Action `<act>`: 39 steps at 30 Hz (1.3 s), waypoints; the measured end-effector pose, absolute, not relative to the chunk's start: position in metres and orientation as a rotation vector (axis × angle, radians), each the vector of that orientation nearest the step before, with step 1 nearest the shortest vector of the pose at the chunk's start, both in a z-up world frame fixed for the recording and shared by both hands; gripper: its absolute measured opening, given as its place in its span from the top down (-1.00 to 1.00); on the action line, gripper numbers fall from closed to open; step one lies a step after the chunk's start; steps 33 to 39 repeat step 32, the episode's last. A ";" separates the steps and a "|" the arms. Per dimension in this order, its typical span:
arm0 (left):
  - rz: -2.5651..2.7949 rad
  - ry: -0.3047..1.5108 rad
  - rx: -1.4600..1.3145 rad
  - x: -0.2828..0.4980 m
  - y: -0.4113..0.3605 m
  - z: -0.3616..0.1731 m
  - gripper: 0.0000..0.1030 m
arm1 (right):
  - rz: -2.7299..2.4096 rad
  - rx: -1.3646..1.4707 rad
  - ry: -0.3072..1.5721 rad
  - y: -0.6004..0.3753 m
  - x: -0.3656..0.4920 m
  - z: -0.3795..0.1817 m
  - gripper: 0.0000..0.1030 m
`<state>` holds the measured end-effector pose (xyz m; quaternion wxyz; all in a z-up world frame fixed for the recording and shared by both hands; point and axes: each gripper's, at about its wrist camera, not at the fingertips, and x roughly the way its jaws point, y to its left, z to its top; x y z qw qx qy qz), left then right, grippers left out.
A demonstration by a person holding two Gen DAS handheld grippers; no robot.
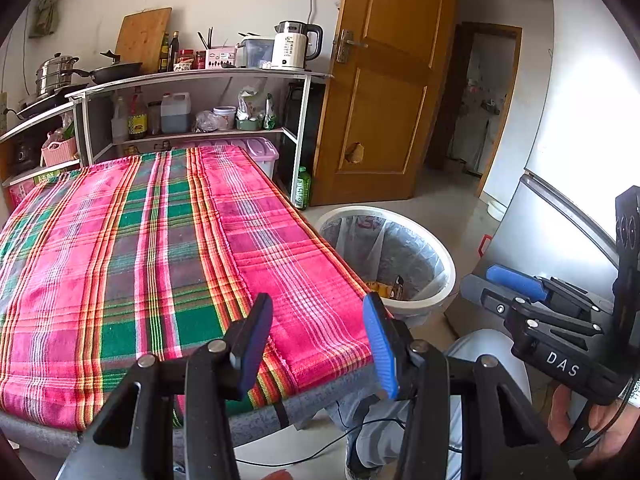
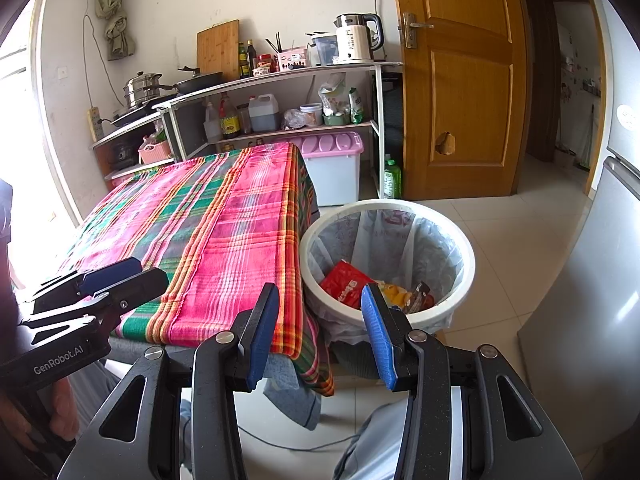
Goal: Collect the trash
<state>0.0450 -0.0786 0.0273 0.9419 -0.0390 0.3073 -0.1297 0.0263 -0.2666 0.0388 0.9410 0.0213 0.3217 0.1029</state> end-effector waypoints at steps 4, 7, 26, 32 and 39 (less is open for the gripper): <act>-0.269 0.625 -0.076 0.044 -0.081 0.027 0.05 | 0.210 0.045 0.659 -0.267 0.027 0.039 0.14; -0.273 0.626 -0.072 0.044 -0.082 0.027 0.05 | 0.210 0.045 0.660 -0.267 0.027 0.038 0.14; -0.271 0.640 -0.081 0.046 -0.084 0.023 0.05 | 0.206 0.046 0.667 -0.269 0.026 0.036 0.14; -0.273 0.634 -0.086 0.045 -0.083 0.023 0.05 | 0.206 0.046 0.667 -0.269 0.026 0.036 0.14; -0.273 0.634 -0.086 0.045 -0.083 0.023 0.05 | 0.206 0.046 0.667 -0.269 0.026 0.036 0.14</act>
